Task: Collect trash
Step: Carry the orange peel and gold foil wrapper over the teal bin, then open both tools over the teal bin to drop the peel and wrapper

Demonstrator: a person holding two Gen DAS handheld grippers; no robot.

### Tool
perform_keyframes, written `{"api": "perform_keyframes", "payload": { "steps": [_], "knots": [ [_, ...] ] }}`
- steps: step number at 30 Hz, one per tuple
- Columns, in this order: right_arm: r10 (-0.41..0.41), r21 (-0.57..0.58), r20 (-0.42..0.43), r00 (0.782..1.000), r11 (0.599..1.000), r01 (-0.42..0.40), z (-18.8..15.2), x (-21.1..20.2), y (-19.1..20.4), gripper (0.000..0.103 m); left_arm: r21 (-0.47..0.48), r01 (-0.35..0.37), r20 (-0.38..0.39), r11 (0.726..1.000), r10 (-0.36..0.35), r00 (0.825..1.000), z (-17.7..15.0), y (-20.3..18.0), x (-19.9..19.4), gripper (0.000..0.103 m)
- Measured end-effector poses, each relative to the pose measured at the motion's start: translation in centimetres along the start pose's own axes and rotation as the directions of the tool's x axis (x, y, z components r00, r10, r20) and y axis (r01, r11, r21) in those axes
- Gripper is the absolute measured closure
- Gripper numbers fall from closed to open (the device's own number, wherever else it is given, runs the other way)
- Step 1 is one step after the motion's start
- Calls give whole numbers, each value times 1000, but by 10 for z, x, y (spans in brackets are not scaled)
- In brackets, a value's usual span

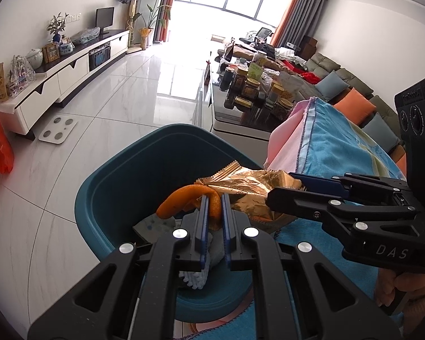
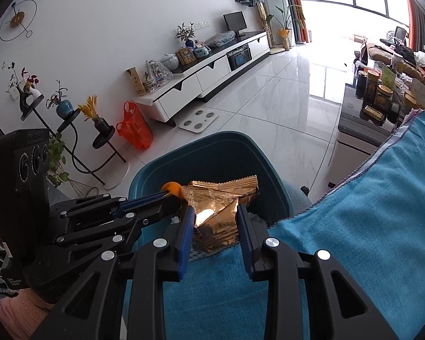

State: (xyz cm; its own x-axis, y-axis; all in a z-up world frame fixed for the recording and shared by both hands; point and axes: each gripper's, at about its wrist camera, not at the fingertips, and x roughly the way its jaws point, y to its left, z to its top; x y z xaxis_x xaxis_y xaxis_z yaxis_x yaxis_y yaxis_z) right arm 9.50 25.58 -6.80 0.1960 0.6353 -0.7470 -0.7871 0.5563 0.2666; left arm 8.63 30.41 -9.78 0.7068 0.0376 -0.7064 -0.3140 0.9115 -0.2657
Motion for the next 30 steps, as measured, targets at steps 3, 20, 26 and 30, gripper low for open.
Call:
{"api": "perform_keyframes", "payload": {
  "steps": [3, 20, 26, 30],
  "knots": [
    [4, 7, -11, 1000, 1000, -4, 2, 3, -1, 74, -6, 0, -11, 1000, 0, 1000, 1, 1, 5, 94],
    [22, 43, 2, 1000, 999, -22, 0, 1, -12, 69, -33, -16, 1, 999, 16, 1000, -2, 6, 6, 64],
    [-6, 36, 69, 998, 999, 4, -10, -21, -12, 51, -26, -30, 40, 999, 31, 999, -10, 9, -13, 38],
    [-25, 29, 110, 994, 999, 22, -20, -38, -13, 44, 6, -32, 78, 999, 32, 996, -17, 4, -30, 28]
  ]
}}
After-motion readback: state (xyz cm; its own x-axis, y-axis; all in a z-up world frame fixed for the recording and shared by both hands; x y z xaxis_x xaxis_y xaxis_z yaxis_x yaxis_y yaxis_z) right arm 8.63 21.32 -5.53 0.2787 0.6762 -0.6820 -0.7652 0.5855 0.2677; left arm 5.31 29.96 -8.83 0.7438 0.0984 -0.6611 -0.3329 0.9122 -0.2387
